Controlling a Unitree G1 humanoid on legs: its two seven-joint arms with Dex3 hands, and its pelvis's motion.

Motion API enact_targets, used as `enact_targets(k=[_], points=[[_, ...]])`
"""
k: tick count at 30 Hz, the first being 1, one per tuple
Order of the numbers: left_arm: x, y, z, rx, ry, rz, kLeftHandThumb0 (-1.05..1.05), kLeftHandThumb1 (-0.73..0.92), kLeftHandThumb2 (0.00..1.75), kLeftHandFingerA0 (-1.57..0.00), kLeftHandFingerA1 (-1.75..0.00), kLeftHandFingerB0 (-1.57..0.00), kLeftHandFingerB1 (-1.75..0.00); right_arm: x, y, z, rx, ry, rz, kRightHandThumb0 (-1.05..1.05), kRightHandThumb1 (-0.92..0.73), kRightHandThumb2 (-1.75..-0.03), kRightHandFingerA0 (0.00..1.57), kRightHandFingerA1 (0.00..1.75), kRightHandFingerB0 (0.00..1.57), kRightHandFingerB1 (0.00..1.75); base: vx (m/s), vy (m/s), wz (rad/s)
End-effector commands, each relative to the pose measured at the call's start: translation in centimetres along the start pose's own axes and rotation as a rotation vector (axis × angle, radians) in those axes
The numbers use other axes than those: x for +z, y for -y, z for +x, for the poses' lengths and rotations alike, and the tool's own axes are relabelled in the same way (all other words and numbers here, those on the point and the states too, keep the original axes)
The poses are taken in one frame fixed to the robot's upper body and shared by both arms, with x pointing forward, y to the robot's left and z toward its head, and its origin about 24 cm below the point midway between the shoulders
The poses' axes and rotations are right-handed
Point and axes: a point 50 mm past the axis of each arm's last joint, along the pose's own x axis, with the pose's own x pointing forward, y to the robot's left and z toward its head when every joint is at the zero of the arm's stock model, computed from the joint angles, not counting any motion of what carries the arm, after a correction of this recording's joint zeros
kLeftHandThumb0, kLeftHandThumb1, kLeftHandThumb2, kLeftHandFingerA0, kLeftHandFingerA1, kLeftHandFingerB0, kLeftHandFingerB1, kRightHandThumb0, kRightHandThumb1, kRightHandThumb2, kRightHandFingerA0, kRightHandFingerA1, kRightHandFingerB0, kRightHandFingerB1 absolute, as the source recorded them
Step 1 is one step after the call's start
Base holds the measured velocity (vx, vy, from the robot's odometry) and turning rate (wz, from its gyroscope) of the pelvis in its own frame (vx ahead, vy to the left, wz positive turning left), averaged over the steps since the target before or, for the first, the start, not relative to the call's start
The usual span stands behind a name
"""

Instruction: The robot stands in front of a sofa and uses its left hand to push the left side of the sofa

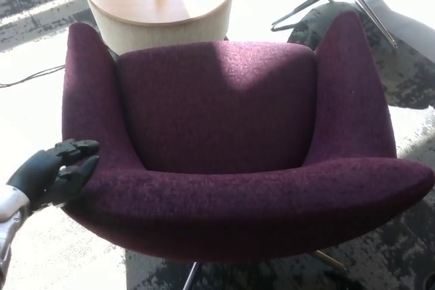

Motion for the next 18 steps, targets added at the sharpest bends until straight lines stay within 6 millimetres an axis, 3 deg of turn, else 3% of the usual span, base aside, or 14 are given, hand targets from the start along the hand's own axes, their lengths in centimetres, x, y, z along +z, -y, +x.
enact_targets(k=[1,4,9,10,13,16,17,18], points=[[-1.8,1.7,-0.3,-0.086,-0.086,0.079,-0.84,0.75,1.1,-0.06,-0.35,-0.11,-0.34,0.1,0.1,0.0,-0.015,0.01,0.029,-0.74,-0.8,-0.65,0.57,0.37,0.4,0.33,0.0,0.0,0.0],[-1.9,3.5,-0.1,-0.161,-0.069,0.088,-0.84,0.74,1.08,-0.05,-0.34,-0.12,-0.34,0.4,0.0,0.2,-0.013,0.022,0.04,-0.75,-0.79,-0.65,0.59,0.38,0.42,0.33,0.0,0.0,0.0],[-1.8,3.6,-0.1,-0.167,-0.067,0.091,-0.84,0.74,1.08,-0.05,-0.34,-0.12,-0.34,0.5,0.0,0.2,-0.014,0.024,0.045,-0.75,-0.79,-0.65,0.59,0.38,0.42,0.33,0.0,0.0,0.0],[-1.3,6.6,0.1,-0.277,-0.023,0.136,-0.87,0.92,0.69,-0.11,-0.29,-0.18,-0.28,0.5,-0.1,0.3,-0.009,0.025,0.065,-0.73,-0.64,-0.98,0.52,0.54,0.36,0.48,0.0,0.0,0.0],[-0.5,9.3,-0.4,-0.394,0.013,0.176,-0.86,0.92,0.7,-0.1,-0.25,-0.16,-0.26,0.5,-0.1,0.2,-0.008,0.022,0.065,-0.73,-0.63,-0.98,0.53,0.54,0.38,0.48,0.0,0.0,0.02],[-0.4,9.6,-0.6,-0.4,0.011,0.181,-0.86,0.92,0.7,-0.1,-0.25,-0.16,-0.26,0.5,-0.1,0.2,-0.007,0.021,0.065,-0.73,-0.63,-0.98,0.53,0.54,0.38,0.48,0.0,0.0,0.09],[0.0,11.0,-0.8,-0.441,0.034,0.18,-0.88,0.74,1.1,-0.01,-0.39,-0.16,-0.41,0.6,-0.1,0.3,-0.009,0.023,0.061,-0.73,-0.79,-0.65,0.63,0.41,0.45,0.34,0.0,0.0,0.0],[0.6,13.1,-1.2,-0.501,0.069,0.175,-0.88,0.74,1.1,-0.01,-0.39,-0.16,-0.41,0.6,0.0,0.4,-0.011,0.024,0.053,-0.73,-0.79,-0.65,0.63,0.41,0.45,0.34,0.0,0.0,0.0]])
